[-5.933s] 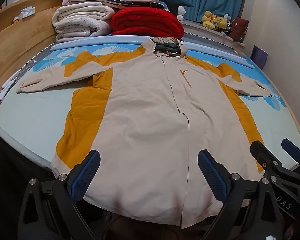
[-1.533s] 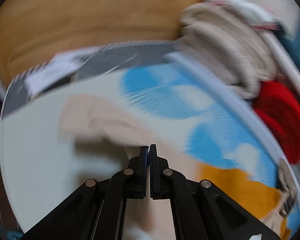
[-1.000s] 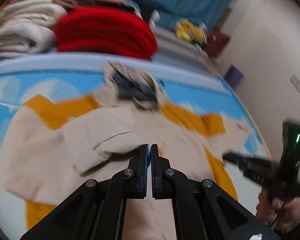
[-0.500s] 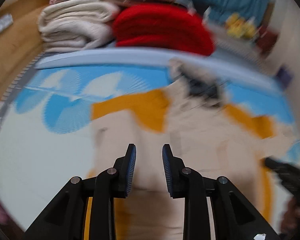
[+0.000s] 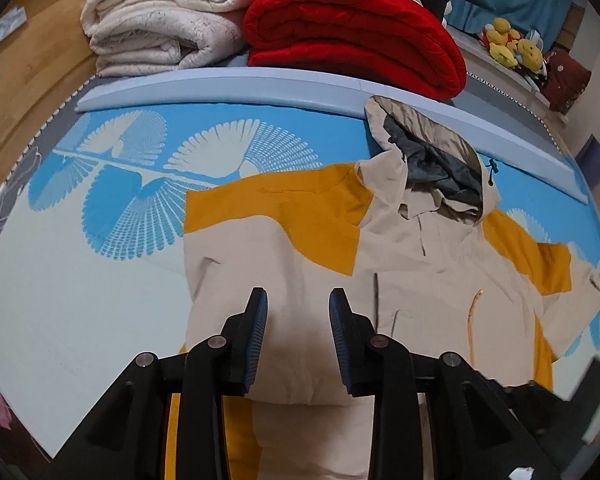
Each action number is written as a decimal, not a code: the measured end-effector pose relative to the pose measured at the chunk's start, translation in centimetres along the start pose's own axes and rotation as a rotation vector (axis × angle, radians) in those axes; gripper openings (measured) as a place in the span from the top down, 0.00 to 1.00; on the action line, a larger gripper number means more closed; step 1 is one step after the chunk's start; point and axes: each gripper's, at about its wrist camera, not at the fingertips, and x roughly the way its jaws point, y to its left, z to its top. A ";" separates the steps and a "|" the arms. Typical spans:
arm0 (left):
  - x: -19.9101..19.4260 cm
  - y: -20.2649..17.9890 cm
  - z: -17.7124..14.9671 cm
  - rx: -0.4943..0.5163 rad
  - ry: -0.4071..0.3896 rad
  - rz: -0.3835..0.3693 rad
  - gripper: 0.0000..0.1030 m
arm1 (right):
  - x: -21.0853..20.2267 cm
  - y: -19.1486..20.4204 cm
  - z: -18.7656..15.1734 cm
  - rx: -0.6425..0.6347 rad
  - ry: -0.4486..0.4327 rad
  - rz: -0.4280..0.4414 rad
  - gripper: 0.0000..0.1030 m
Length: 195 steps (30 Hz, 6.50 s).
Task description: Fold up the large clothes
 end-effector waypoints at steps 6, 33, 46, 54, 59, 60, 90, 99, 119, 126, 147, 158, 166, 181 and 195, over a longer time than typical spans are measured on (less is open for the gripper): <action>-0.1 -0.4 0.7 -0.001 0.013 -0.037 0.71 | 3.0 1.2 0.0 -0.102 0.041 -0.088 0.57; 0.9 0.6 1.6 -0.065 0.049 -0.073 0.69 | -0.8 -11.7 -1.2 0.555 -0.068 -0.145 0.98; 2.2 2.0 1.9 -0.123 0.088 -0.079 0.69 | 2.2 -18.3 -5.7 0.931 0.039 0.118 0.45; 2.4 2.7 2.2 -0.127 0.089 -0.071 0.69 | 7.2 -20.6 -10.0 1.243 0.161 0.295 0.77; 2.6 4.3 2.4 -0.154 0.094 -0.058 0.69 | 4.2 -21.5 -9.2 1.222 0.043 0.235 0.89; 2.8 4.7 2.4 -0.164 0.099 -0.057 0.69 | 2.4 -22.0 -8.7 1.193 -0.009 0.157 0.90; 9.2 -0.8 -3.3 0.009 0.335 -0.106 0.63 | 3.8 -28.2 -13.8 1.365 0.135 0.047 0.63; 9.6 1.3 -3.5 -0.008 0.353 -0.070 0.63 | 0.3 -27.9 -13.4 1.367 0.085 -0.084 0.87; 6.8 -5.7 -4.0 0.104 0.239 -0.044 0.62 | 4.0 -25.9 -9.6 1.082 0.190 0.015 0.53; 2.6 -6.9 -2.8 0.119 0.048 -0.076 0.58 | -4.1 -26.1 -4.2 0.822 -0.135 -0.163 0.53; 1.9 -7.3 -1.9 0.101 0.023 -0.072 0.54 | -10.1 -38.3 -12.4 1.020 -0.219 -0.240 0.59; 2.5 -8.8 -2.5 0.135 0.030 -0.074 0.54 | -12.0 -47.8 -21.4 1.273 -0.266 -0.248 0.78; 3.0 -10.2 -3.0 0.172 0.028 -0.084 0.54 | -8.3 -53.0 -26.6 1.381 -0.281 -0.187 0.78; 4.8 -10.5 -3.4 0.178 0.064 -0.082 0.54 | -0.4 -57.8 -30.1 1.474 -0.211 -0.185 0.63; 5.7 -10.3 -3.5 0.175 0.093 -0.091 0.54 | 1.7 -61.1 -33.4 1.675 -0.485 -0.141 0.63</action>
